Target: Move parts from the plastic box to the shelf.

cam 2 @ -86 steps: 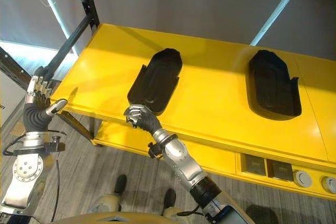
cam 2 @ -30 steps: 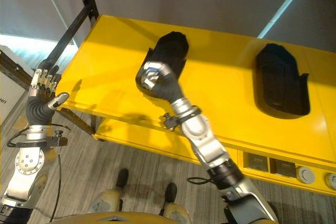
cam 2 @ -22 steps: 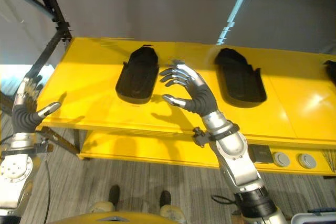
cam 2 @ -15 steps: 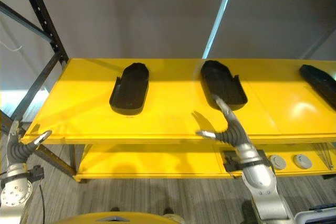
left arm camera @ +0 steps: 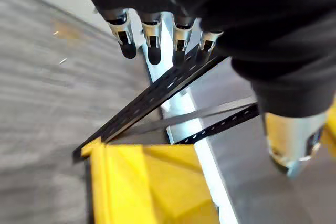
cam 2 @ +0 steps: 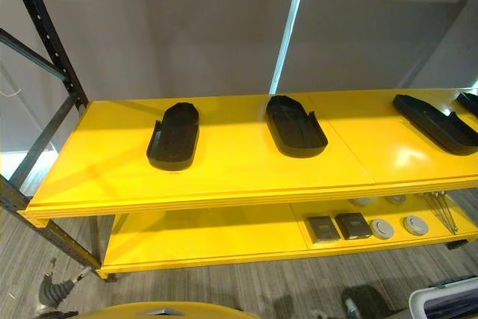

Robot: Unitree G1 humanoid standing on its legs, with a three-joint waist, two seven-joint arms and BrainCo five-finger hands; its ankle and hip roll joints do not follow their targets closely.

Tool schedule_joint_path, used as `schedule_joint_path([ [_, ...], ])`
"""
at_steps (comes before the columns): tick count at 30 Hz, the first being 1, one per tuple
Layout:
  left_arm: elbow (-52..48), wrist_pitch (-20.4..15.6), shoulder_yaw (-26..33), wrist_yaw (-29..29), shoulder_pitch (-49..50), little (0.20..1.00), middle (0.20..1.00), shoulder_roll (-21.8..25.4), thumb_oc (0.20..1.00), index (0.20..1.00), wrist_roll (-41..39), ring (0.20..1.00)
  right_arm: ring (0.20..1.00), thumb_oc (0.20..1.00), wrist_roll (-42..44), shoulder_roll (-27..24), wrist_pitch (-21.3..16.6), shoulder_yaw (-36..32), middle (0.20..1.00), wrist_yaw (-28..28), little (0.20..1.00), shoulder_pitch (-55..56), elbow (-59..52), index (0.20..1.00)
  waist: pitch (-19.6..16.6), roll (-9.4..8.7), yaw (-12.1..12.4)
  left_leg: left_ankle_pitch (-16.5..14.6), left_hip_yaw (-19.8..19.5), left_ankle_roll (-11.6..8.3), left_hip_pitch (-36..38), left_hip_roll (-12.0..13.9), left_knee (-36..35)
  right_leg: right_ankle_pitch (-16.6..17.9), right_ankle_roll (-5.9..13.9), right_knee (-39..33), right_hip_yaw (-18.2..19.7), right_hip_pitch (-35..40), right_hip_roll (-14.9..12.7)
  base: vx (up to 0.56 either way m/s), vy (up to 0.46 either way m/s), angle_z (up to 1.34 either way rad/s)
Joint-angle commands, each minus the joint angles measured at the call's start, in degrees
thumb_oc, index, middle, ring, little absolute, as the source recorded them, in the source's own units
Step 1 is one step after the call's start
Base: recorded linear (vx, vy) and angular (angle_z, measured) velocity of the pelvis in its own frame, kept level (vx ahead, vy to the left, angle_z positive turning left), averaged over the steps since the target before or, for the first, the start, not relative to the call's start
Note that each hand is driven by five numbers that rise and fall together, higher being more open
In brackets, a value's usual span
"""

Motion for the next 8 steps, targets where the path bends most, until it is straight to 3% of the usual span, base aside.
schedule_joint_path([
  [1,-2.09,-1.59,0.97,-3.92,-4.52,1.0,1.0,2.42,1.0,1.0,-6.06,1.0,1.0,1.0,3.48,-0.95,-0.77,0.73,1.0,1.27,1.0,-7.67,-0.77,1.0,3.11,-1.78,0.34,-6.84,-0.56,2.06,3.71,-1.28,0.67,-7.84,-0.63,2.98,-1.26,2.24,0.64,-0.04,0.017,-0.05],
  [3,1.5,-1.46,-0.16,-4.21,-6.52,1.0,1.0,2.54,1.0,1.0,-6.67,1.0,1.0,1.0,3.72,-0.67,-0.46,2.21,1.0,1.8,1.0,-9.13,0.7,1.0,3.21,-1.73,0.32,-6.72,-0.46,2.02,3.59,-1.31,0.67,-7.74,-0.64,2.98,-1.25,2.08,0.58,-0.04,0.018,0.0],
  [4,10.42,-0.1,-2.37,-5.08,-10.57,1.0,1.0,2.29,1.0,1.0,-6.16,1.0,1.0,1.0,4.95,0.62,0.84,5.71,1.0,3.62,1.0,-12.8,6.47,1.0,3.07,-1.76,0.4,-6.57,-0.29,1.99,3.41,-1.35,0.58,-7.58,-0.76,2.88,-1.17,1.83,0.54,-0.03,0.01,0.03],
  [5,10.42,-0.1,-2.37,-5.08,-10.57,1.0,1.0,2.29,1.0,1.0,-6.16,1.0,1.0,1.0,4.95,0.62,0.84,5.71,1.0,3.62,1.0,-12.8,6.47,1.0,3.07,-1.76,0.4,-6.57,-0.29,1.99,3.41,-1.35,0.58,-7.58,-0.76,2.88,-1.17,1.83,0.54,0.0,0.0,0.0],
  [7,21.58,2.21,-4.3,-7.01,-14.9,1.0,1.0,1.05,1.0,1.0,-5.88,1.0,1.0,1.0,5.17,2.68,3.07,8.49,1.0,4.18,1.0,-17.02,14.9,1.0,2.14,-1.53,0.53,-6.77,0.16,1.92,3.73,-1.36,0.15,-7.6,-0.95,2.44,-1.07,2.08,0.46,0.0,0.0,0.0],
  [8,21.58,2.21,-4.3,-7.01,-14.9,1.0,1.0,1.05,1.0,1.0,-5.88,1.0,1.0,1.0,5.17,2.68,3.07,8.49,1.0,4.18,1.0,-17.02,14.9,1.0,2.14,-1.53,0.53,-6.77,0.16,1.92,3.73,-1.36,0.15,-7.6,-0.95,2.44,-1.07,2.08,0.46,0.0,0.0,0.0],
])
